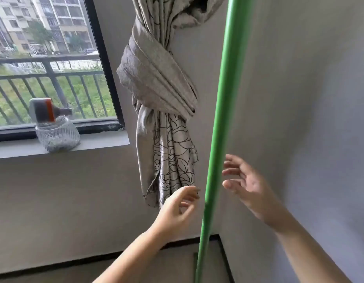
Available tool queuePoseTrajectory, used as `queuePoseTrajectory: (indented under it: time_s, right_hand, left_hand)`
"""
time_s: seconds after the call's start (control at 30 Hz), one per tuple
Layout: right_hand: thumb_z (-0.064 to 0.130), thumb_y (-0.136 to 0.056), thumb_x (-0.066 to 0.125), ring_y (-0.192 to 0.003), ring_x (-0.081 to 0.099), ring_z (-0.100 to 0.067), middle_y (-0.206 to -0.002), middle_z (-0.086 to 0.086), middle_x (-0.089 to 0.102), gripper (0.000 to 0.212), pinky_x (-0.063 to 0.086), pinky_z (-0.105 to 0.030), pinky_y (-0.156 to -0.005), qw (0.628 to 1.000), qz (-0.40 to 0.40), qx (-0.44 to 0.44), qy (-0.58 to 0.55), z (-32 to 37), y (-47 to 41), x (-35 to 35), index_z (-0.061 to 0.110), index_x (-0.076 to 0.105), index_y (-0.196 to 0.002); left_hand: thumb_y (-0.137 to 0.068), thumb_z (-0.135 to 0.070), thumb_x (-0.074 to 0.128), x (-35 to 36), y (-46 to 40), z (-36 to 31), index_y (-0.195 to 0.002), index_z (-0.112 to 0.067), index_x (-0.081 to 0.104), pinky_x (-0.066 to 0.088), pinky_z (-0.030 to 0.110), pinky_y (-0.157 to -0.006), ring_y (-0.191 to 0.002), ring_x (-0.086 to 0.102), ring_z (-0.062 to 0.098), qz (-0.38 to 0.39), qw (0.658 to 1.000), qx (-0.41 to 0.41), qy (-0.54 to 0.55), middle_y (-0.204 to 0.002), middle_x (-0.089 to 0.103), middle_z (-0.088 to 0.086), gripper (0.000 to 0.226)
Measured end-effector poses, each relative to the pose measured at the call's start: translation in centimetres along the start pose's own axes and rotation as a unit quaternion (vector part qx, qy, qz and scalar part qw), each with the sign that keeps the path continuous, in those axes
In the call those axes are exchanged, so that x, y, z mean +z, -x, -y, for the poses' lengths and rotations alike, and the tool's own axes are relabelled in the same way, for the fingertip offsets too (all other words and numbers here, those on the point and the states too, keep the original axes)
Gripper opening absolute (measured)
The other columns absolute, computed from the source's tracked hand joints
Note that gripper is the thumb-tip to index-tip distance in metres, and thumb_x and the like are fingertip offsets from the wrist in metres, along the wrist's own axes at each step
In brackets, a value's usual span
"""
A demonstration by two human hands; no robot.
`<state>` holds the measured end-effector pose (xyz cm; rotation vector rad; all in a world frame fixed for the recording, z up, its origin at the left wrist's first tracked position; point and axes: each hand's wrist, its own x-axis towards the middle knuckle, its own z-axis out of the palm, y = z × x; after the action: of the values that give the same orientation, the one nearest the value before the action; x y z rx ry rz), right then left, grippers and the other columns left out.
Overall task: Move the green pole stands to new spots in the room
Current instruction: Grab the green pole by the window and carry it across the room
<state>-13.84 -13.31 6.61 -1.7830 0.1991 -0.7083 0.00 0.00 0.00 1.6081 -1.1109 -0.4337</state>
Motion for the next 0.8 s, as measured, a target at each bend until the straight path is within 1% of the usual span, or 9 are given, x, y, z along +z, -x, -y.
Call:
queuePoseTrajectory:
  time_s: [0.1, 0.17, 0.23, 0.3, 0.4, 0.53, 0.63, 0.7, 0.8]
  right_hand:
    - [0.060, -0.065, 0.065, -0.106, 0.057, -0.012, -0.110, 0.013, 0.063, 0.050, 0.048, -0.032, -0.088, 0.999, 0.039, 0.010, 0.020, 0.1, -0.3, 1.3, 0.046, 0.052, -0.112]
    - [0.056, -0.070, 0.064, -0.102, 0.059, -0.013, -0.106, 0.006, 0.065, 0.043, 0.050, -0.032, -0.086, 0.998, 0.048, 0.010, 0.027, 0.0, -0.2, 2.0, 0.046, 0.052, -0.110]
    - [0.047, -0.073, 0.061, -0.097, 0.062, -0.015, -0.102, -0.005, 0.067, 0.035, 0.049, -0.025, -0.084, 0.999, 0.030, 0.005, 0.020, -0.1, 0.2, 2.2, 0.046, 0.054, -0.107]
    - [0.038, -0.075, 0.058, -0.093, 0.063, -0.017, -0.101, -0.013, 0.066, 0.031, 0.049, -0.025, -0.084, 1.000, 0.018, 0.002, 0.017, 0.2, 0.4, 2.1, 0.043, 0.055, -0.105]
    - [0.031, -0.078, 0.059, -0.091, 0.063, -0.019, -0.100, -0.017, 0.065, 0.027, 0.051, -0.027, -0.086, 1.000, 0.018, 0.001, 0.023, 0.6, 1.0, 2.1, 0.039, 0.054, -0.104]
    - [0.016, -0.081, 0.060, -0.085, 0.062, -0.011, -0.097, -0.011, 0.066, 0.031, 0.049, -0.019, -0.080, 0.999, 0.022, -0.016, 0.033, 1.7, 3.1, 1.8, 0.039, 0.054, -0.102]
    - [0.015, -0.080, 0.062, -0.081, 0.061, -0.005, -0.086, 0.009, 0.066, 0.031, 0.048, -0.019, -0.079, 0.999, 0.040, -0.027, 0.024, 2.7, 5.3, 1.2, 0.036, 0.054, -0.101]
    - [0.013, -0.080, 0.063, -0.077, 0.059, 0.000, -0.078, 0.020, 0.065, 0.034, 0.049, -0.017, -0.077, 0.998, 0.052, -0.037, 0.027, 3.3, 7.0, 0.7, 0.040, 0.054, -0.098]
    - [0.011, -0.078, 0.064, -0.073, 0.058, 0.001, -0.075, 0.026, 0.063, 0.038, 0.049, -0.017, -0.074, 0.996, 0.070, -0.044, 0.024, 4.6, 10.2, 0.1, 0.044, 0.054, -0.095]
  left_hand:
    - [-0.072, -0.034, 0.048, 1.3, 0.2, 0.1, -0.110, -0.027, 0.055, 0.050, 0.023, -0.087, -0.096, 0.061, 0.006, 0.069, 0.997, -0.018, -0.013, -0.103, 0.064, -0.007, 0.039]
    - [-0.073, -0.039, 0.049, 2.4, 0.6, 0.6, -0.110, -0.030, 0.051, 0.051, 0.029, -0.092, -0.095, 0.062, 0.009, 0.103, 0.994, -0.029, -0.029, -0.099, 0.064, -0.008, 0.038]
    - [-0.071, -0.044, 0.052, 3.2, 1.0, 0.8, -0.101, -0.025, 0.051, 0.054, 0.037, -0.089, -0.089, 0.063, 0.017, 0.086, 0.995, -0.051, -0.026, -0.093, 0.066, 0.001, 0.035]
    - [-0.073, -0.042, 0.057, 3.8, 1.2, 0.7, -0.092, -0.019, 0.052, 0.055, 0.043, -0.082, -0.084, 0.064, 0.022, 0.044, 0.996, -0.066, -0.037, -0.089, 0.067, 0.009, 0.031]
    - [-0.082, -0.028, 0.060, 4.7, 2.0, 0.1, -0.083, -0.019, 0.051, 0.054, 0.046, -0.078, -0.082, 0.064, 0.023, -0.003, 0.994, -0.084, -0.064, -0.083, 0.066, 0.006, 0.013]
    - [-0.085, -0.025, 0.059, 6.0, 4.6, -1.9, -0.074, -0.034, 0.045, 0.054, 0.045, -0.078, -0.082, 0.063, 0.023, -0.035, 0.992, -0.094, -0.074, -0.077, 0.062, -0.002, 0.020]
    - [-0.084, -0.028, 0.057, 7.3, 6.9, -3.3, -0.083, -0.027, 0.050, 0.053, 0.045, -0.082, -0.085, 0.063, 0.023, -0.050, 0.991, -0.098, -0.073, -0.084, 0.066, 0.004, 0.007]
    - [-0.084, -0.031, 0.056, 8.4, 8.8, -4.4, -0.089, -0.024, 0.051, 0.053, 0.046, -0.083, -0.088, 0.063, 0.025, -0.065, 0.990, -0.104, -0.076, -0.090, 0.068, 0.010, 0.009]
    - [-0.087, -0.025, 0.056, 10.3, 12.4, -6.3, -0.090, -0.026, 0.050, 0.053, 0.044, -0.083, -0.089, 0.063, 0.025, -0.083, 0.987, -0.117, -0.077, -0.093, 0.068, 0.012, 0.007]
